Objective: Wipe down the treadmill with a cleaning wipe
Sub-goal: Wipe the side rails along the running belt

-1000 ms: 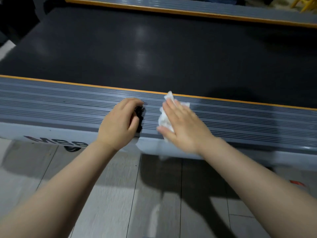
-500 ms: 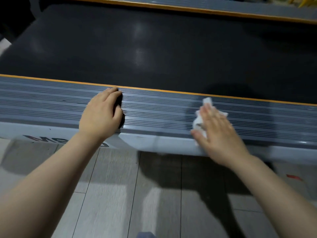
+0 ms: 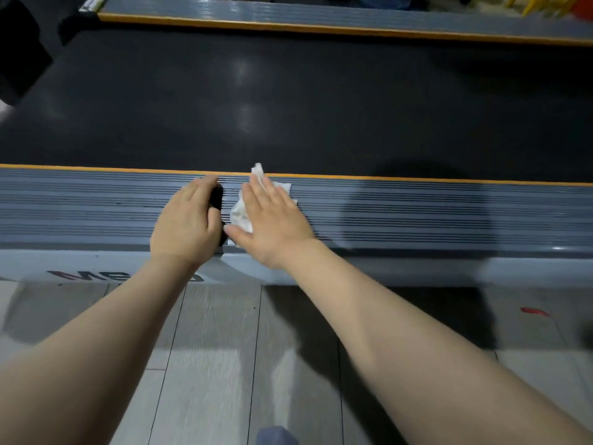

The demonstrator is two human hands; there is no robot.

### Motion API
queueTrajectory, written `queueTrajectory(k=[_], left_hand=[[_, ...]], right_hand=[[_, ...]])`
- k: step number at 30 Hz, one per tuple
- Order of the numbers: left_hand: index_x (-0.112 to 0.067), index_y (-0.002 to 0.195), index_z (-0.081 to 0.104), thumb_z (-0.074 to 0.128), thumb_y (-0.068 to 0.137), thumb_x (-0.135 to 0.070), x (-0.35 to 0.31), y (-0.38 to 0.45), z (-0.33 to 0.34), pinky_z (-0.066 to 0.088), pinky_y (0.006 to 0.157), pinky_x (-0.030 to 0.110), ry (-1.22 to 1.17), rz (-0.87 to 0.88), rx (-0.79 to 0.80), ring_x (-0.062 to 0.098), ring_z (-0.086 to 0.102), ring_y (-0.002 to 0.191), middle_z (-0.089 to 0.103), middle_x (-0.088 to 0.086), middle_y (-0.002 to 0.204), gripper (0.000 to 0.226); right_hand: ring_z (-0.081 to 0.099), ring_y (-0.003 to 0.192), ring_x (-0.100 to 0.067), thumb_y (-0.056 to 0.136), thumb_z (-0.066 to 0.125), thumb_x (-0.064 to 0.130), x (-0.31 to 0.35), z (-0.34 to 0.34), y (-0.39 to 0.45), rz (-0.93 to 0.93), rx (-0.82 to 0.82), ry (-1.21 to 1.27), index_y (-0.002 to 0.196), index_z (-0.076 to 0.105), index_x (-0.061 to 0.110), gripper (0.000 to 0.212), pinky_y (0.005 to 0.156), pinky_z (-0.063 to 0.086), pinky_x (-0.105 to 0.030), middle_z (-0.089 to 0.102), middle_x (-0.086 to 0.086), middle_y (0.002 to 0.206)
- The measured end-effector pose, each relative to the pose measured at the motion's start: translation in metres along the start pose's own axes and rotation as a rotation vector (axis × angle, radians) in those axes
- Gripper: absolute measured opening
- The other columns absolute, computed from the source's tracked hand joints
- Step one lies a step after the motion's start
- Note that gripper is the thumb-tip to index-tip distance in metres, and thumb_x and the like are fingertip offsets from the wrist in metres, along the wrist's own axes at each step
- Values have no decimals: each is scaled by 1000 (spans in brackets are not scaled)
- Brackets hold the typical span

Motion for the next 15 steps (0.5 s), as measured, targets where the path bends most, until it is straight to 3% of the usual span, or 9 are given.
queueTrajectory(k=[3, 6, 10, 12, 15], left_hand=[[-10, 140, 48, 40, 90, -10, 3, -1, 2, 37, 107, 42, 5, 12, 3, 26, 43, 133, 49, 8, 146, 51], [-10, 142, 48, 42, 93, -13, 6, -1, 6, 31, 116, 42, 37, 15, 18, 25, 36, 141, 42, 7, 152, 49], [-7, 143, 46, 32, 92, -30, 0, 1, 11, 26, 118, 43, 84, 175, 56, 29, 33, 143, 40, 12, 153, 58], [-7, 147, 41, 29, 94, -37, -2, -2, 14, 23, 119, 43, 151, 302, 95, 29, 29, 146, 36, 12, 156, 62], [-11, 150, 38, 25, 97, -44, -9, -11, 21, 24, 119, 44, 285, 497, 181, 26, 30, 146, 36, 8, 156, 64]], right_hand=[[-9, 150, -15, 99, 27, 61, -29, -5, -23, -17, -6, 8, 157, 5, 16, 77, 121, -5, -34, -9, -1, 164], [7, 150, -18, 99, 31, 57, -86, -12, -74, 146, -180, -14, 154, 21, 18, 68, 120, 13, -39, 5, -1, 164], [5, 151, -18, 100, 23, 51, -141, -1, -146, 357, -347, -16, 156, 15, 14, 68, 122, 2, -33, 8, -3, 164], [9, 151, -23, 99, 32, 45, -132, 8, -150, 213, -406, -112, 155, 18, 10, 68, 123, 5, -38, 12, -8, 163], [19, 148, -29, 98, 42, 37, -91, 22, -131, -272, -385, -338, 153, 27, 7, 64, 121, 17, -44, 22, -13, 160]])
Point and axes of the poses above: each hand's wrist, its own y-axis towards the middle knuckle, its own z-axis out of the palm, x = y × z, the point moved 6 cm from there along y, towards the middle knuckle
